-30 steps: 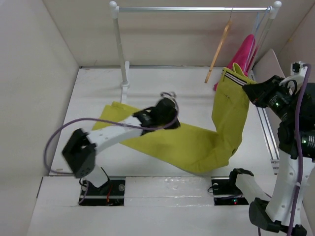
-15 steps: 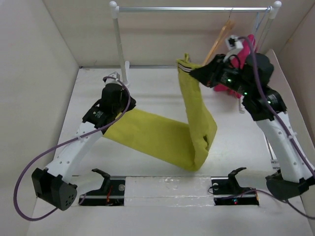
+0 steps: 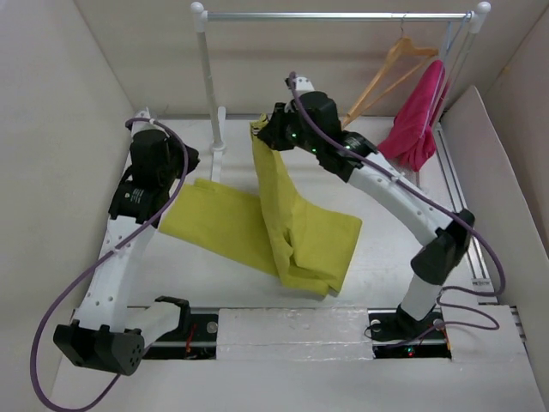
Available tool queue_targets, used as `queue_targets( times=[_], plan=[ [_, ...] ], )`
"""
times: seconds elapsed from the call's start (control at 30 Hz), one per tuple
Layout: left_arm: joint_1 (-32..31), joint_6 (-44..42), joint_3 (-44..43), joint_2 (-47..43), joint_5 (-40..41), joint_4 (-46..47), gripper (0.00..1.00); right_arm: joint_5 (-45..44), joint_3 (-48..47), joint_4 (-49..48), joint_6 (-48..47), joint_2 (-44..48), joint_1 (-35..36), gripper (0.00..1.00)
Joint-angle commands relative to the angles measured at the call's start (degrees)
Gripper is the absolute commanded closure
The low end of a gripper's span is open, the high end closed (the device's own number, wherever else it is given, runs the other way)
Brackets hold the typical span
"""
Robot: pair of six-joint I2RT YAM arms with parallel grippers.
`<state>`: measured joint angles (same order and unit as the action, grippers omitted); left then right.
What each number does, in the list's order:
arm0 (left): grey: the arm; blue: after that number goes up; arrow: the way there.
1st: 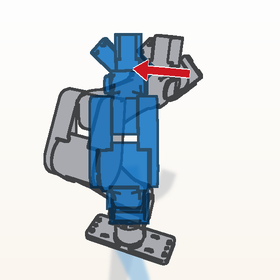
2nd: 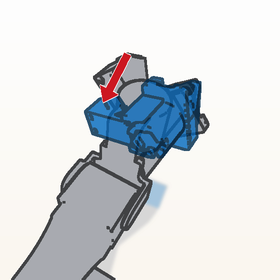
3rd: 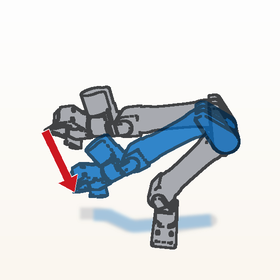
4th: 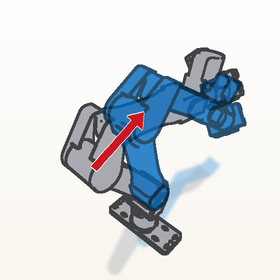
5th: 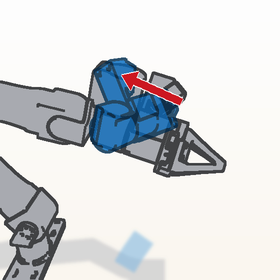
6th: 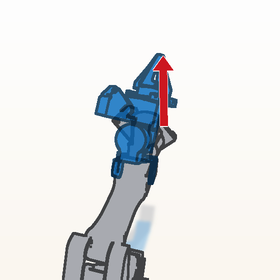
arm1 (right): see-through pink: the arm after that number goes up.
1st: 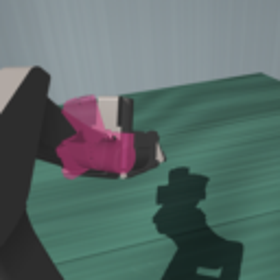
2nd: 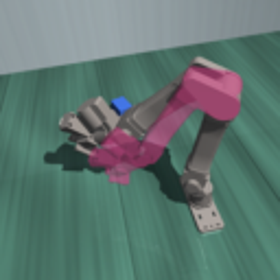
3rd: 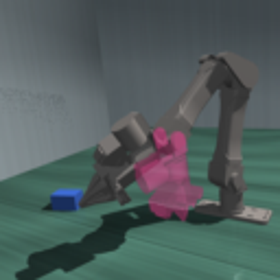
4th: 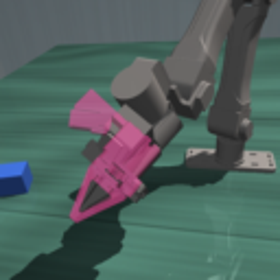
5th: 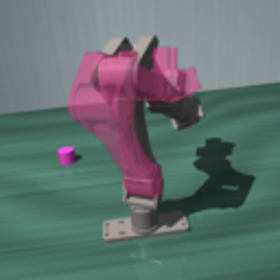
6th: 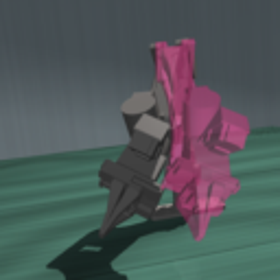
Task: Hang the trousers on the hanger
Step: Fold the trousers at the center of the board.
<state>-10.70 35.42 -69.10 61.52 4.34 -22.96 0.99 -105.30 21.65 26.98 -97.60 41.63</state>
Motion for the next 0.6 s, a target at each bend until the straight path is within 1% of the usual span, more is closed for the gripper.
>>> queue_targets(
  times=[0.0,0.07,0.13,0.2,0.23,0.27,0.3,0.33,0.37,0.4,0.43,0.47,0.5,0.53,0.57],
  plan=[
    [1.12,-0.52,-5.07,-1.49,-1.52,1.07,1.00,-5.56,-9.28,-9.44,1.58,-2.58,3.54,1.00],
    [1.65,-0.79,-7.88,-1.05,-1.70,0.12,1.00,-6.88,-11.94,-8.82,1.58,-6.01,4.08,1.00],
    [1.65,-1.23,-9.82,-0.87,-0.74,-0.68,1.00,-6.36,-14.92,-9.08,1.58,-8.03,5.74,1.00],
    [1.65,-1.32,-10.18,-1.83,2.23,-1.38,1.00,-6.27,-17.65,-8.47,1.58,-12.07,7.14,1.00],
    [2.52,-1.14,-10.18,-2.71,4.25,-1.73,1.00,-5.14,-23.58,-6.81,2.10,-18.09,9.59,1.00],
    [3.13,-1.14,-10.18,-2.98,4.27,-1.74,1.00,-5.13,-23.64,-6.80,2.11,-18.15,9.61,1.00],
    [3.14,-1.05,-10.52,-3.07,4.45,-1.82,1.00,-5.04,-25.90,-6.01,2.46,-20.50,10.48,1.00],
    [3.14,-1.23,-10.88,-2.90,4.89,-1.82,1.00,-4.78,-30.19,-5.13,3.33,-22.87,12.15,1.00],
    [3.14,-1.32,-11.40,-2.63,5.41,-1.91,1.00,-4.77,-31.80,-5.13,4.04,-27.25,12.77,0.98],
    [3.14,-1.49,-12.36,-2.37,5.33,-1.83,1.00,-4.51,-32.94,-6.95,4.91,-29.20,13.39,0.95],
    [3.14,-1.49,-13.59,-1.67,5.07,-1.74,1.00,-1.46,-33.57,-10.36,8.92,-34.71,13.39,0.73],
    [3.14,-1.49,-13.60,-1.66,5.07,-1.74,1.00,-1.43,-33.57,-12.75,8.96,-34.76,13.39,0.73],
    [3.14,-1.49,-13.95,-1.66,5.07,-1.56,1.00,4.22,-33.40,-14.69,12.36,-36.41,13.39,0.59],
    [3.14,-1.58,-14.30,-1.75,5.50,-1.65,1.00,7.24,-34.18,-16.53,13.70,-40.00,13.39,0.38],
    [3.14,-1.58,-14.83,-1.84,5.68,-1.74,1.00,10.31,-35.40,-18.03,14.67,-41.60,13.39,0.34]
  ],
)
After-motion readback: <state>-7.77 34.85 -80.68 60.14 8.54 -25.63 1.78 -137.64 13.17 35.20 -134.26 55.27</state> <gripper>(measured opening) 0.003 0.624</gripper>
